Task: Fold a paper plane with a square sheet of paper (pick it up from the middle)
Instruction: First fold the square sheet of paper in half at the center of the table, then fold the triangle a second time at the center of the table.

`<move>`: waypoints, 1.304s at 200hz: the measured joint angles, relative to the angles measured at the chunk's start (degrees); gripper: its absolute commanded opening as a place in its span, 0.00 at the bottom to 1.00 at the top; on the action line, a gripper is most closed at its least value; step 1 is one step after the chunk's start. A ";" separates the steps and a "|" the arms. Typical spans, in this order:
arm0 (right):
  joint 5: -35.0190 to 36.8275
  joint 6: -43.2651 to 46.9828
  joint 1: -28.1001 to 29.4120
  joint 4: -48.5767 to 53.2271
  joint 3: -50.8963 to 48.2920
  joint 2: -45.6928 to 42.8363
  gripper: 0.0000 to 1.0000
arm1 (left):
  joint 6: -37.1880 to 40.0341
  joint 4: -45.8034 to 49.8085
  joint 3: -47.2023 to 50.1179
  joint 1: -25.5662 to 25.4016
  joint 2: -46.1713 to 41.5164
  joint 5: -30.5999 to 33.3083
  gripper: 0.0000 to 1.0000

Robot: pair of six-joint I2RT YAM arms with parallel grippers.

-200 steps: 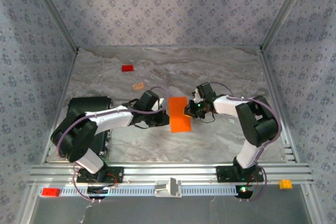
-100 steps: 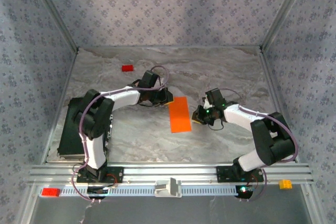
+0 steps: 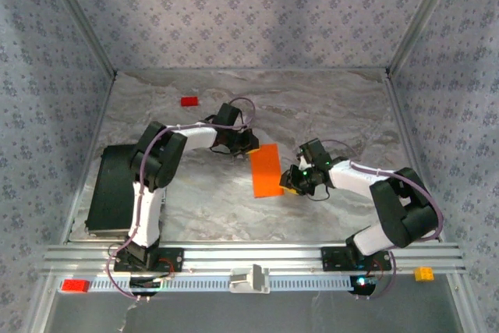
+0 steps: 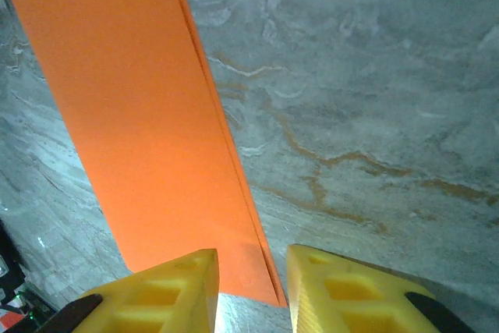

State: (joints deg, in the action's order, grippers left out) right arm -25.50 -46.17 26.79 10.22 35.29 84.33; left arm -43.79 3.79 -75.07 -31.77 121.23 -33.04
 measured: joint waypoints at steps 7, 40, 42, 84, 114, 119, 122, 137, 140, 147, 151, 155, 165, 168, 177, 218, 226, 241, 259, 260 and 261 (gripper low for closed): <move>-0.04 -0.15 0.09 0.00 -0.02 -0.04 0.31 | 0.07 -0.13 0.09 0.09 0.00 0.07 0.11; -0.35 -1.03 0.28 -0.57 -0.57 -0.37 0.31 | 0.28 -2.82 1.86 0.39 -0.20 -0.76 0.10; -0.39 -1.05 0.35 -0.57 -0.59 -0.37 0.32 | 0.28 -3.06 2.01 0.42 -0.26 -0.81 0.10; -1.09 -1.66 1.09 -0.74 -0.66 -0.46 0.32 | 0.24 -5.38 3.30 0.61 -0.48 -1.29 0.10; -1.16 -2.12 1.44 -0.70 -0.66 -0.46 0.32 | 0.24 -5.81 3.54 0.66 -0.48 -1.55 0.09; -1.14 -2.12 1.49 -0.66 -0.66 -0.46 0.32 | 0.22 -5.97 3.63 0.66 -0.50 -1.64 0.10; -1.07 -2.12 1.51 -0.59 -0.66 -0.46 0.32 | 0.22 -5.99 3.65 0.68 -0.52 -1.64 0.09; -0.98 -2.12 1.51 -0.28 -0.66 -0.46 0.32 | 0.24 -6.03 3.67 0.70 -0.55 -1.68 0.09; -0.98 -2.12 1.51 -0.24 -0.66 -0.46 0.32 | 0.22 -6.03 3.67 0.70 -0.55 -1.68 0.09; -1.01 -2.12 1.51 -0.22 -0.66 -0.44 0.32 | 0.24 -6.05 3.67 0.70 -0.55 -1.68 0.09; -1.03 -2.12 1.51 -0.24 -0.66 -0.42 0.32 | 0.24 -6.05 3.67 0.70 -0.55 -1.68 0.09; -1.05 -2.14 1.51 -0.31 -0.66 -0.37 0.31 | 0.24 -6.05 3.67 0.70 -0.55 -1.68 0.09; -1.14 -2.34 1.49 -0.42 -0.66 -0.17 0.30 | 0.22 -6.16 3.76 0.70 -0.55 -1.68 0.09; -1.20 -2.40 1.49 -0.48 -0.66 -0.13 0.30 | 0.22 -6.23 3.78 0.70 -0.57 -1.68 0.09; -1.29 -2.54 1.49 -0.57 -0.70 -0.07 0.28 | 0.22 -6.23 3.78 0.70 -0.57 -1.68 0.09; -2.01 -2.99 1.77 -2.03 -0.83 -0.02 0.25 | 0.22 -6.23 3.78 0.70 -0.59 -1.68 0.09; -2.38 -3.02 1.86 -2.34 -0.83 -0.02 0.25 | 0.22 -6.25 3.78 0.70 -0.59 -1.68 0.09; -3.04 -2.95 1.70 -2.75 -0.83 -0.04 0.26 | 0.22 -6.27 3.78 0.70 -0.57 -1.70 0.09; -3.96 -2.93 0.81 -2.78 -0.83 -0.11 0.26 | 0.22 -6.64 4.00 0.70 -0.59 -1.81 0.09; -3.98 -2.93 0.76 -2.78 -0.83 -0.11 0.26 | 0.22 -6.64 4.00 0.70 -0.59 -1.86 0.09; -4.02 -2.91 0.72 -2.80 -0.83 -0.11 0.26 | 0.22 -6.67 4.00 0.70 -0.59 -1.88 0.09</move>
State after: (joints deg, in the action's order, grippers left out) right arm -29.52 -49.08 27.51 7.42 34.46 84.23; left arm -43.57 -2.87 -71.07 -31.07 120.64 -34.92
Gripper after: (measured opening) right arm 0.261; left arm 0.093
